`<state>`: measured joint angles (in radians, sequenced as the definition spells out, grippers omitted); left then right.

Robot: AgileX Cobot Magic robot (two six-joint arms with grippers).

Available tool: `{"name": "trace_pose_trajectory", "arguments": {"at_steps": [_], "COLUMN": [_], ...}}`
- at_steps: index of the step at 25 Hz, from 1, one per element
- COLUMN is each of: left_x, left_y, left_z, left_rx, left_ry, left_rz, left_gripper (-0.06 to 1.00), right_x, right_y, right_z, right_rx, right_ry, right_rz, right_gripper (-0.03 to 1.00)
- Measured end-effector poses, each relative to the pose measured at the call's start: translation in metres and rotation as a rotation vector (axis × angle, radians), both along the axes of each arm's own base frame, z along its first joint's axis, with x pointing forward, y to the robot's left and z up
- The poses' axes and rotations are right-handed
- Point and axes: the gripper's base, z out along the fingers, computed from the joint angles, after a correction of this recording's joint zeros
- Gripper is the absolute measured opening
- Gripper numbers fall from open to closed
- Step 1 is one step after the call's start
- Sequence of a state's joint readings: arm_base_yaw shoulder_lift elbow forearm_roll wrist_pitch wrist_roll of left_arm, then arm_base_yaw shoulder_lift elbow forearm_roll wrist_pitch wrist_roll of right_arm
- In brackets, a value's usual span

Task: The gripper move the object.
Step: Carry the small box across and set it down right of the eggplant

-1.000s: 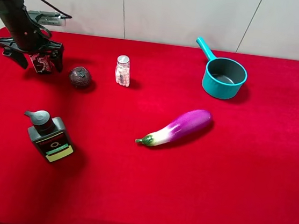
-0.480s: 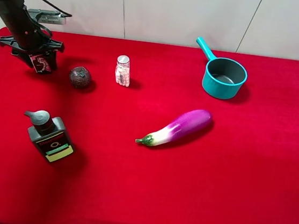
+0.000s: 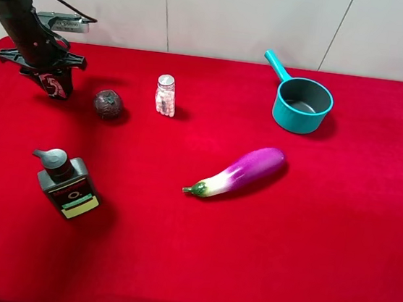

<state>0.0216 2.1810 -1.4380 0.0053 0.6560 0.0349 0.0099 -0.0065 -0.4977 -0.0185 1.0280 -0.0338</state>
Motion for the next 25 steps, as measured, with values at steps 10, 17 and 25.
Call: {"name": "trace_pose_trajectory", "arguments": {"at_steps": [10, 17, 25], "left_x": [0.001, -0.001, -0.013], "left_y": [0.000, 0.001, 0.000], "left_z": [0.022, 0.061, 0.104], "left_rx": [0.000, 0.000, 0.001], "left_ry": [0.012, 0.006, -0.016], "left_rz": [0.000, 0.002, 0.003], "left_gripper": [0.44, 0.44, 0.44], "right_x": [0.000, 0.000, 0.000], "right_y": [0.000, 0.000, 0.000], "right_z": [0.000, 0.000, 0.000], "right_rx": [0.000, 0.000, 0.000], "right_ry": [0.000, 0.000, 0.000], "right_rz": [0.000, 0.000, 0.000], "right_gripper": [0.69, 0.69, 0.69]}}
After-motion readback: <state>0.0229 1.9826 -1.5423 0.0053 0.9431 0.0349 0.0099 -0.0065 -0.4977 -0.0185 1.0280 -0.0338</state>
